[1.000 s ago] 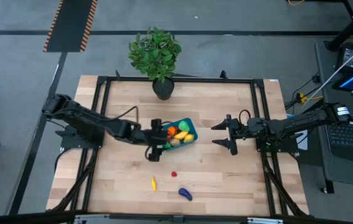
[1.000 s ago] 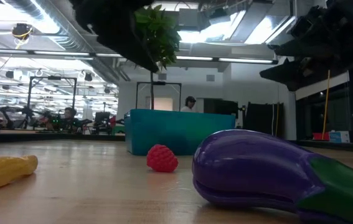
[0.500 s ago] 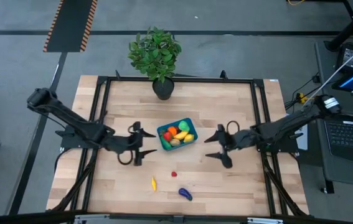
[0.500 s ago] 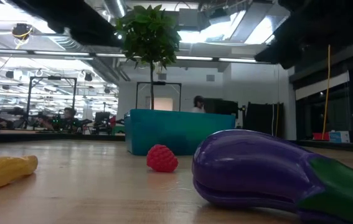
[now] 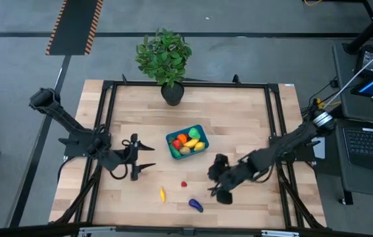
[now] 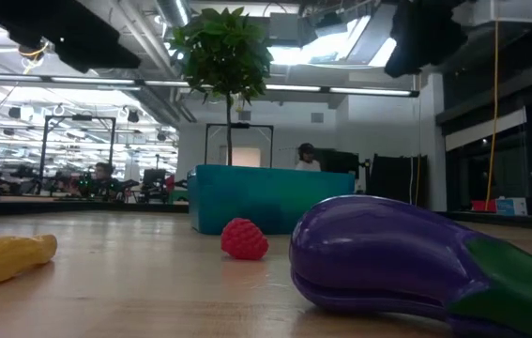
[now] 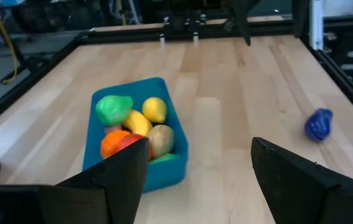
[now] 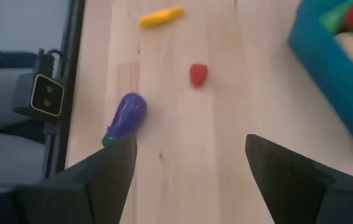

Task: Pick and placing Produce into tupperware
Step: Put the violet eggplant into the blue bin

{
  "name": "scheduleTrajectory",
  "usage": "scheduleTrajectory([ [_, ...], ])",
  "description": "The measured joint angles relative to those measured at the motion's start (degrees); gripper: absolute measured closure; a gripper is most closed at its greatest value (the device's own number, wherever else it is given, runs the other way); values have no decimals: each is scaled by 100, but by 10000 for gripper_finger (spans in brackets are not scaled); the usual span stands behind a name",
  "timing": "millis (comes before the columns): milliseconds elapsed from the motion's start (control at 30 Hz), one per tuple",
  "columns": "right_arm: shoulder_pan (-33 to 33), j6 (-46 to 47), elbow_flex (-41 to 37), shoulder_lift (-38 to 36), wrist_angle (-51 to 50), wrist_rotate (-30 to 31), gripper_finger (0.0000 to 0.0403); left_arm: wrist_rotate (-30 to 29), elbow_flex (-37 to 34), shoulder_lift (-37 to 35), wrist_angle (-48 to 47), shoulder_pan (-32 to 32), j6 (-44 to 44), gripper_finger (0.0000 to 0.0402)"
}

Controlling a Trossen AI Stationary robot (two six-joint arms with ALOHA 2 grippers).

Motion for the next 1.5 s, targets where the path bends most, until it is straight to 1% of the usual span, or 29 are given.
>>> scheduleTrajectory([
  [167, 154, 447, 1226, 918, -995, -12, 102, -107, 0, 0, 2, -170, 111, 130],
  [267, 234, 705, 1848, 1428, -1361, -14, 102, -106, 0, 0, -21, -262, 131, 130],
  [367, 322, 744, 2405, 1883, -1640, -15, 102, -113, 0, 0, -21, -322, 270, 130],
  [500, 414, 759, 3042, 2402, -1941, -23, 102, -110, 0, 0, -39, -395, 279, 130],
  [667, 463, 1333, 3573, 2812, -2248, -63, 102, -110, 0, 0, -37, -577, 277, 130],
  [900, 558, 1900, 3944, 3249, -2297, -132, 102, -110, 0, 2, -39, -861, 247, 130],
  [1167, 546, 2528, 3975, 3528, -2333, -214, 102, -111, 2, 2, -39, -1145, 207, 130],
  [1500, 548, 2677, 3975, 3665, -2259, -207, 102, -107, 4, 2, -38, -1423, 87, 130],
])
